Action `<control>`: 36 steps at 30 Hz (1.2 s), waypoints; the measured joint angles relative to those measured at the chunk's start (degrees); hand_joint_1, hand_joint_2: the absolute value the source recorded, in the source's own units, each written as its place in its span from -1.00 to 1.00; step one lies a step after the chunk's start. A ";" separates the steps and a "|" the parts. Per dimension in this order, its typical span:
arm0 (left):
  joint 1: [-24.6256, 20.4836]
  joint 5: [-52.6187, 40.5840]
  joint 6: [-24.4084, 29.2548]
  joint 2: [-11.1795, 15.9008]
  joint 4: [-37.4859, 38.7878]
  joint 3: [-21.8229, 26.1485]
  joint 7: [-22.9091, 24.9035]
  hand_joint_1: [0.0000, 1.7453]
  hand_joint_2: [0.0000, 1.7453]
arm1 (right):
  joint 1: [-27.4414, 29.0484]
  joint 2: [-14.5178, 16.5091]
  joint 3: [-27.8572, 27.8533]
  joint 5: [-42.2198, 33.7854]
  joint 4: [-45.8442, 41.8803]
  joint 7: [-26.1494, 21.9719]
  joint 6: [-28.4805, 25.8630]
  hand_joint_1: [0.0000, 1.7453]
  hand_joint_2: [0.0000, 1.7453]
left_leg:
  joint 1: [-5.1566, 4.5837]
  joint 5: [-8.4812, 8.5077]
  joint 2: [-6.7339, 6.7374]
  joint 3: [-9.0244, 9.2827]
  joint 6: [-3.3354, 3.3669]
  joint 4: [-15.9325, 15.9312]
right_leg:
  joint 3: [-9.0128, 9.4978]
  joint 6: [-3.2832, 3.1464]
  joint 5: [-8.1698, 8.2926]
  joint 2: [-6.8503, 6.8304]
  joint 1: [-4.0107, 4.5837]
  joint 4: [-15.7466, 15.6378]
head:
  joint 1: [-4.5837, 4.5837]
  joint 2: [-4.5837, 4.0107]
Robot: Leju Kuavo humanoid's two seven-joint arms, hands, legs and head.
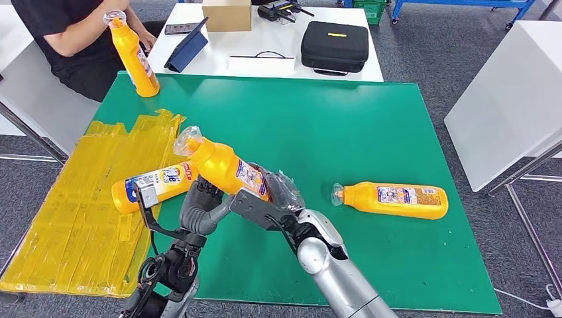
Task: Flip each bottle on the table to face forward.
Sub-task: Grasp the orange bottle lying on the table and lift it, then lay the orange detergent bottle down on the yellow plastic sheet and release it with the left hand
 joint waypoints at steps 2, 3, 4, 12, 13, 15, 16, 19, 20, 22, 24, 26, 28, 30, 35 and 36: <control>-0.01 0.73 0.32 0.00 -0.04 -0.04 0.23 -1.00 1.00 | -0.23 0.22 0.42 0.96 0.61 -0.03 -0.14 1.00 1.00 | 0.00 0.00 0.01 0.00 0.00 0.00 | -0.01 0.00 0.00 0.00 0.00 0.00 | 0.01 0.00; -0.01 1.23 0.52 -0.01 -0.08 -0.05 0.46 -1.00 1.00 | -0.37 0.36 0.73 1.65 0.99 -0.05 -0.28 1.00 1.00 | 0.00 0.00 0.02 0.00 0.00 0.00 | -0.01 0.00 0.00 0.01 0.00 0.00 | 0.00 0.00; -0.05 1.73 0.71 -0.01 -0.13 -0.06 0.72 -1.00 1.00 | -0.49 0.50 1.11 2.33 1.40 -0.09 -0.48 1.00 1.00 | 0.00 0.00 0.03 0.00 0.00 0.00 | -0.02 0.00 0.00 0.01 0.00 0.00 | 0.01 0.00; -0.71 4.99 2.45 -0.20 -0.19 -0.33 2.06 -1.00 1.00 | -1.71 2.04 4.21 5.62 4.98 -0.22 -4.17 1.00 1.00 | 0.00 0.00 0.03 0.00 0.00 0.00 | -0.04 0.00 0.00 0.01 0.00 0.00 | 0.01 0.00; -0.80 4.66 3.05 -0.21 -0.19 -0.40 1.99 -1.00 1.00 | -1.91 2.15 4.36 5.62 5.31 -0.07 -4.33 1.00 1.00 | 0.00 0.01 0.03 0.00 0.00 0.00 | -0.04 0.00 0.00 0.01 0.00 0.00 | 0.01 0.00; -1.12 3.74 4.68 -0.23 -0.19 -0.73 1.96 -1.00 1.00 | -2.43 2.26 4.66 6.39 6.16 0.37 -4.97 1.00 1.00 | 0.00 0.02 0.02 0.00 0.01 0.00 | -0.04 0.00 0.00 0.00 -0.01 0.00 | 0.02 0.00; -1.35 3.14 5.67 -0.24 -0.15 -0.99 2.01 -1.00 1.00 | -2.73 2.29 4.89 7.06 6.62 0.56 -5.36 1.00 1.00 | -0.01 0.02 0.02 0.00 0.01 0.00 | -0.04 0.00 0.01 0.01 -0.01 0.00 | 0.01 0.00; -2.15 1.33 8.84 -0.23 0.54 -2.39 1.84 -1.00 1.00 | -3.22 2.51 5.76 8.54 7.82 0.34 -5.78 1.00 1.00 | -0.01 0.02 0.04 0.00 0.01 0.00 | -0.04 0.00 0.01 0.01 -0.01 0.00 | 0.01 0.00; -2.41 1.25 9.65 -0.23 1.03 -3.02 1.61 -1.00 1.00 | -3.24 2.59 6.16 8.82 8.19 0.21 -5.77 1.00 1.00 | -0.01 0.02 0.04 0.00 0.01 0.00 | -0.04 0.00 0.01 0.01 -0.01 0.00 | 0.02 0.00; -2.77 1.84 10.75 -0.21 2.19 -4.27 0.95 -1.00 1.00 | -3.20 2.68 7.25 8.88 8.93 0.08 -5.71 1.00 1.00 | -0.01 0.01 0.07 0.00 0.01 0.00 | -0.05 0.00 0.00 0.01 -0.01 0.00 | 0.01 0.00; -2.88 2.49 11.32 -0.16 3.29 -5.33 0.41 -1.00 1.00 | -3.15 2.74 8.56 8.47 9.65 -0.02 -5.70 1.00 1.00 | -0.01 0.01 0.13 -0.01 0.01 0.00 | -0.07 0.00 0.00 0.02 -0.01 0.00 | -0.01 0.00; -2.89 2.94 11.69 -0.04 4.15 -6.15 0.01 -0.66 1.00 | -3.19 2.78 9.53 7.98 10.25 -0.11 -5.71 1.00 1.00 | -0.01 0.01 0.16 -0.02 0.01 0.00 | -0.09 0.00 0.00 0.02 0.00 0.00 | -0.01 0.00; -2.90 3.43 12.11 0.16 4.70 -6.68 -0.21 0.33 1.00 | -3.34 2.77 10.08 7.01 10.83 -0.14 -5.71 1.00 1.00 | 0.00 0.01 0.15 -0.02 0.01 0.00 | -0.10 0.00 0.00 0.02 0.00 0.00 | -0.01 0.00; -2.90 4.01 12.82 0.38 4.99 -7.19 -0.30 0.99 1.00 | -3.50 2.76 10.50 5.41 11.53 -0.14 -5.70 1.00 1.00 | 0.00 0.01 0.16 -0.02 0.01 0.00 | -0.10 0.00 0.00 0.02 0.00 0.00 | 0.00 0.00; -2.93 4.74 14.31 0.69 5.46 -7.81 -0.94 1.00 1.00 | -4.02 2.76 11.59 3.06 12.99 -0.14 -5.71 1.00 1.00 | -0.01 0.01 0.17 -0.02 0.01 0.00 | -0.10 0.00 0.01 0.03 0.00 0.00 | 0.01 0.00; -2.94 4.78 14.39 0.69 5.49 -7.81 -1.04 1.00 1.00 | -4.08 2.76 11.66 2.95 13.08 -0.14 -5.73 1.00 1.00 | -0.01 0.01 0.17 -0.02 0.01 0.00 | -0.10 0.00 0.02 0.04 0.00 0.00 | 0.02 0.00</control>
